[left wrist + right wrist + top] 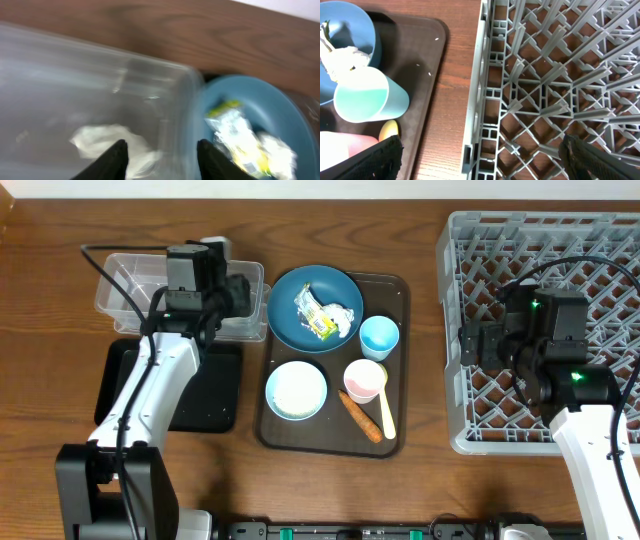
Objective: Sort waste into correct bins and load items into the dishwasher rack
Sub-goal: 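Carry the tissue with the left gripper and drop it in the clear bin, then reach the left gripper back into the blue bowl and grasp the wrapper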
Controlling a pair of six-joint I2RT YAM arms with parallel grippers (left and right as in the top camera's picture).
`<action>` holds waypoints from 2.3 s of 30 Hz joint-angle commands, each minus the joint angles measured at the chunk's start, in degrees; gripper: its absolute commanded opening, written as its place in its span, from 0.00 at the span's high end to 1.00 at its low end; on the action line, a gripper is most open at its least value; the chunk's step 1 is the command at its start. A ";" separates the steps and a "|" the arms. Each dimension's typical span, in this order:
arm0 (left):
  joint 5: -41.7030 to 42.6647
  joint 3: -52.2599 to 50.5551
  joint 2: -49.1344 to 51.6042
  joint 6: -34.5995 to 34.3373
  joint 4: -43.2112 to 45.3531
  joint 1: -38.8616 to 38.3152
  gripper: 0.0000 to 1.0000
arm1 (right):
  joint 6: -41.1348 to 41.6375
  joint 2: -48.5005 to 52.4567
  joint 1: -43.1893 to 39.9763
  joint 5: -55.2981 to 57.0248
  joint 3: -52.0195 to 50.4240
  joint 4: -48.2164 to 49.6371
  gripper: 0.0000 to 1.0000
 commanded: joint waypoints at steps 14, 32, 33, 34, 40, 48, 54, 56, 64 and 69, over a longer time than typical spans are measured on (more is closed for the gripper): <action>11.58 0.87 -0.81 -1.75 3.65 -0.87 0.50 | 0.20 -0.07 0.17 -0.44 1.05 0.11 0.01; -2.36 0.85 7.10 -4.33 5.22 -15.13 0.40 | 0.20 -0.07 0.17 -0.46 1.05 0.02 0.01; -2.36 0.85 8.26 -5.22 5.75 -15.21 0.40 | 0.20 -0.07 0.17 -0.46 1.05 0.00 0.01; -2.34 0.85 9.03 -5.95 6.08 -15.26 0.40 | 0.20 -0.07 0.17 -0.46 1.05 0.00 0.01; -2.32 0.85 13.94 -9.92 8.87 -15.26 0.39 | 0.22 -0.07 0.17 -0.46 1.05 -0.09 0.01; -1.73 0.85 18.53 -15.02 12.90 -15.26 0.38 | 0.22 -0.07 0.17 -0.46 1.05 -0.09 0.01; -1.75 0.85 21.14 -18.08 14.64 -15.37 0.38 | 0.20 -0.07 0.17 -0.46 1.03 -0.07 0.01; -1.70 0.85 21.57 -18.10 15.54 -15.47 0.38 | 0.22 -0.07 0.17 -0.48 1.05 -0.07 0.01; -1.81 0.85 21.75 -17.90 17.75 -17.79 0.36 | 0.22 -0.07 0.17 -0.46 1.03 -0.07 0.01; -2.38 0.85 21.75 -17.22 17.75 -18.08 0.68 | 0.20 -0.07 0.17 -0.46 1.03 -0.11 0.01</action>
